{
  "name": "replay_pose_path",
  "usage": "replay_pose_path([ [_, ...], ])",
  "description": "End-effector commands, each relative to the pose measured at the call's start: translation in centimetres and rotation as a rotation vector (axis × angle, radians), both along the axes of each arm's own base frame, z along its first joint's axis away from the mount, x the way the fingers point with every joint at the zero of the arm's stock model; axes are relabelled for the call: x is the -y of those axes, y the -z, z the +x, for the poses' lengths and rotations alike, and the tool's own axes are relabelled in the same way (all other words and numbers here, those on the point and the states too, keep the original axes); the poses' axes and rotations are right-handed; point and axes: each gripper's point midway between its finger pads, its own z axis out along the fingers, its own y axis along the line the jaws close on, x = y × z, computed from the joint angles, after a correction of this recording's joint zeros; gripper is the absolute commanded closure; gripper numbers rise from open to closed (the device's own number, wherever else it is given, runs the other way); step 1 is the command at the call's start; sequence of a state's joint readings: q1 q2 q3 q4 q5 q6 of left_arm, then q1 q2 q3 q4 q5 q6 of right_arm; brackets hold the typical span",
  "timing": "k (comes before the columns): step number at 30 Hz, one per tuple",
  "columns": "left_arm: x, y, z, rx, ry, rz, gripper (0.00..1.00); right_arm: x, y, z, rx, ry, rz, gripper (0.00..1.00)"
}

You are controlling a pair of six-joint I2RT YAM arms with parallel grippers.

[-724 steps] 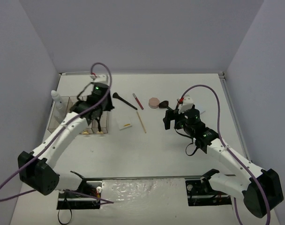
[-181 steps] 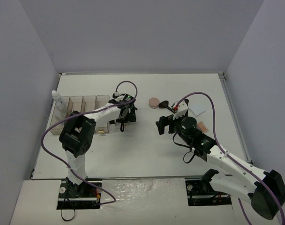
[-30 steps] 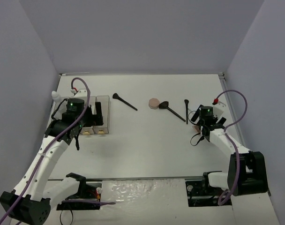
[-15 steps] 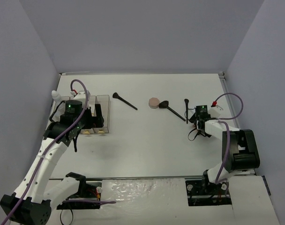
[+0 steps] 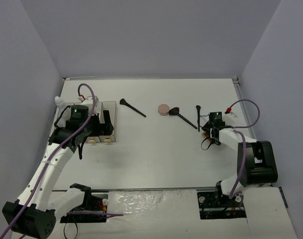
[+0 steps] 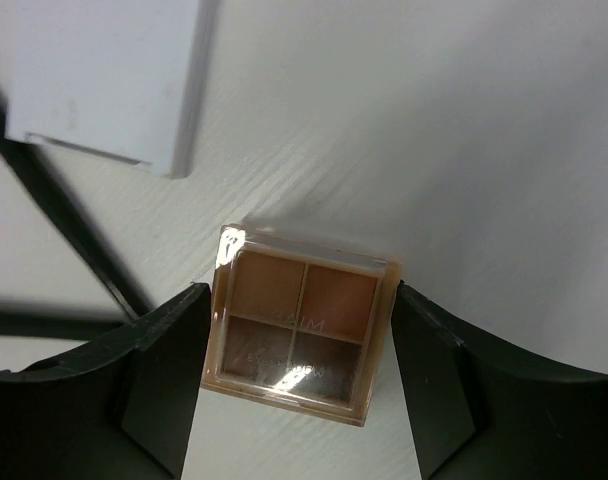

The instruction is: Organize the makeup

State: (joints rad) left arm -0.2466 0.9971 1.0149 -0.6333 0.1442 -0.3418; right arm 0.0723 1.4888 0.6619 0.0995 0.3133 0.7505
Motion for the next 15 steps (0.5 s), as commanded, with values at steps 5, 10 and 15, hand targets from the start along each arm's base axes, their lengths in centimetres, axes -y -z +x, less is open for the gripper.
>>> replay_pose_path([
  [5,8.5,-5.3,1.0,0.102,0.232,-0.237,0.03,-11.4,-12.2,2.8,0.445,-0.466,0.147,1.00],
  [10,14.0,-7.4,0.9,0.149,0.310,-0.342,0.03,-20.0,-19.9,1.4,0.720,-0.774,0.338,1.00],
  [15,16.3,-8.5,1.5,0.202,0.296,-0.383,0.05,-24.9,-24.8,-0.7,0.894,-0.921,0.455,1.00],
])
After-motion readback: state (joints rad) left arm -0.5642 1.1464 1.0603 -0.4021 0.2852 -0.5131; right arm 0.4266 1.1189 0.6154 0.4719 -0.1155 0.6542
